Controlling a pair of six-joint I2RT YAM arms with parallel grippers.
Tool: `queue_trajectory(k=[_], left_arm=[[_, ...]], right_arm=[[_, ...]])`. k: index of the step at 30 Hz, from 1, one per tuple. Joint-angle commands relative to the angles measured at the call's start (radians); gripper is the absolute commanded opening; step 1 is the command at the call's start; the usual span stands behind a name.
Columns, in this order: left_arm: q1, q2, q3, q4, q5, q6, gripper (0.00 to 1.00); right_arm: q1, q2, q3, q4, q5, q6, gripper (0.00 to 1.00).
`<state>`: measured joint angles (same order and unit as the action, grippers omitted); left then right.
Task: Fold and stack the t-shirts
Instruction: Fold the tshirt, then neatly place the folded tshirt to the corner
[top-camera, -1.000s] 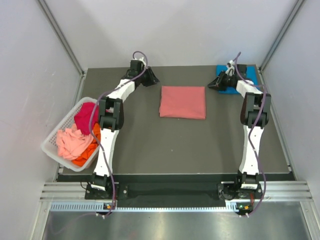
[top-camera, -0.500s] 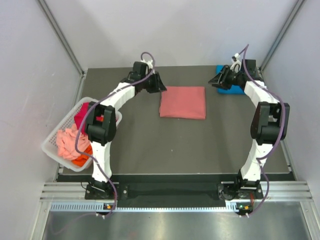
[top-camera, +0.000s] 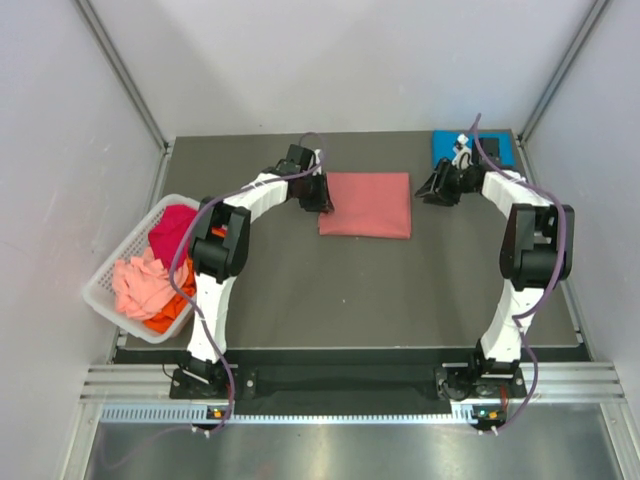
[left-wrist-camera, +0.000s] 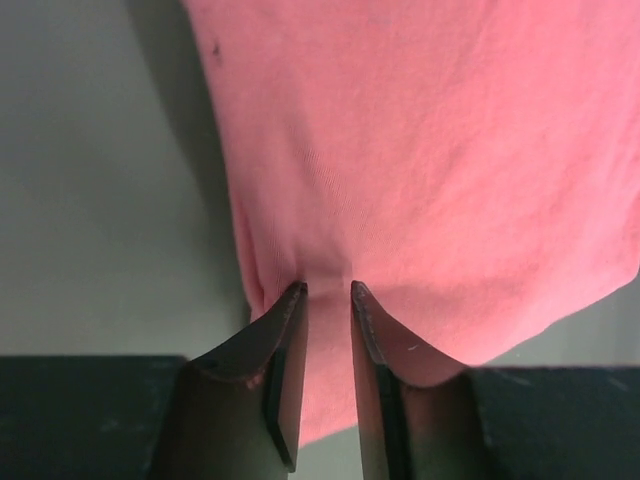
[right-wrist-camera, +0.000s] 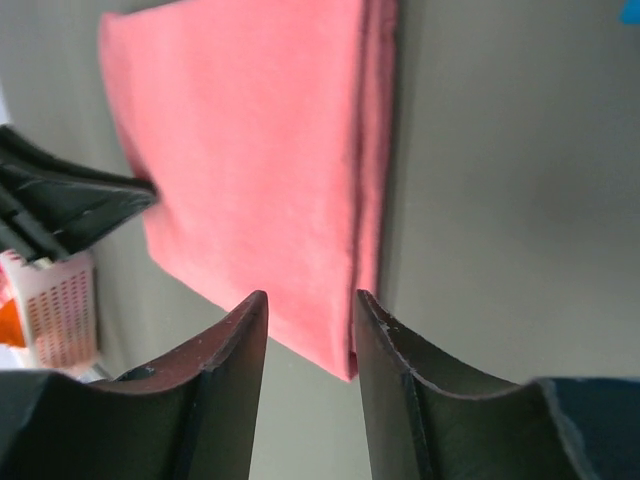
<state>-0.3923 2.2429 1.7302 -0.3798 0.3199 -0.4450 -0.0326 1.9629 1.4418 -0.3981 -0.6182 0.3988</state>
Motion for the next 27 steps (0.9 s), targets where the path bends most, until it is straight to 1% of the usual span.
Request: queue_trajectory(k=[1, 3, 5, 6, 7, 10, 12, 14, 16, 17, 18, 20, 23, 26, 27], left_arm=[[0.006, -0.075, 0.124, -0.161, -0.041, 0.029, 0.31], [0.006, -0.129, 0.167, -0.183, -0.038, 0.031, 0.34], [0.007, -0.164, 0.178, -0.159, -0.024, 0.031, 0.37], [0.009, -0.166, 0.169, -0.116, -0.001, 0.031, 0.37], [0.01, -0.163, 0.155, -0.099, 0.016, 0.016, 0.37], [0.012, -0.108, 0.181, -0.097, 0.08, -0.009, 0.35], [0.01, -0.075, 0.181, -0.1, 0.12, -0.021, 0.33], [0.009, -0.086, 0.164, -0.113, 0.143, -0.026, 0.32], [0.009, -0.121, 0.113, -0.111, 0.159, -0.02, 0.32], [0.007, -0.17, 0.089, -0.111, 0.162, -0.017, 0.33], [0.007, -0.198, 0.065, -0.111, 0.171, -0.015, 0.33], [0.007, -0.276, -0.009, -0.113, 0.212, 0.005, 0.33], [0.007, -0.368, -0.104, -0.122, 0.258, 0.041, 0.33], [0.006, -0.434, -0.19, -0.133, 0.274, 0.069, 0.34], [0.006, -0.446, -0.222, -0.127, 0.312, 0.062, 0.34]], right_arm=[[0.025, -0.032, 0.126, -0.126, 0.103, -0.069, 0.42], [0.025, -0.044, 0.169, -0.119, 0.118, -0.08, 0.45], [0.025, -0.036, 0.192, -0.09, 0.121, -0.066, 0.46], [0.025, -0.018, 0.198, -0.085, 0.133, -0.048, 0.46], [0.054, -0.007, 0.21, -0.082, 0.15, -0.035, 0.47], [0.071, 0.057, 0.304, -0.11, 0.181, -0.04, 0.49], [0.071, 0.111, 0.37, -0.117, 0.176, -0.044, 0.49], [0.071, 0.151, 0.44, -0.136, 0.163, -0.083, 0.5], [0.071, 0.226, 0.512, -0.205, 0.143, -0.121, 0.53], [0.069, 0.278, 0.578, -0.229, 0.115, -0.152, 0.53], [0.069, 0.296, 0.601, -0.251, 0.1, -0.161, 0.53], [0.069, 0.318, 0.612, -0.24, 0.081, -0.187, 0.54], [0.068, 0.346, 0.591, -0.205, 0.095, -0.215, 0.55], [0.068, 0.395, 0.636, -0.205, 0.112, -0.215, 0.56], [0.069, 0.407, 0.652, -0.22, 0.106, -0.219, 0.56]])
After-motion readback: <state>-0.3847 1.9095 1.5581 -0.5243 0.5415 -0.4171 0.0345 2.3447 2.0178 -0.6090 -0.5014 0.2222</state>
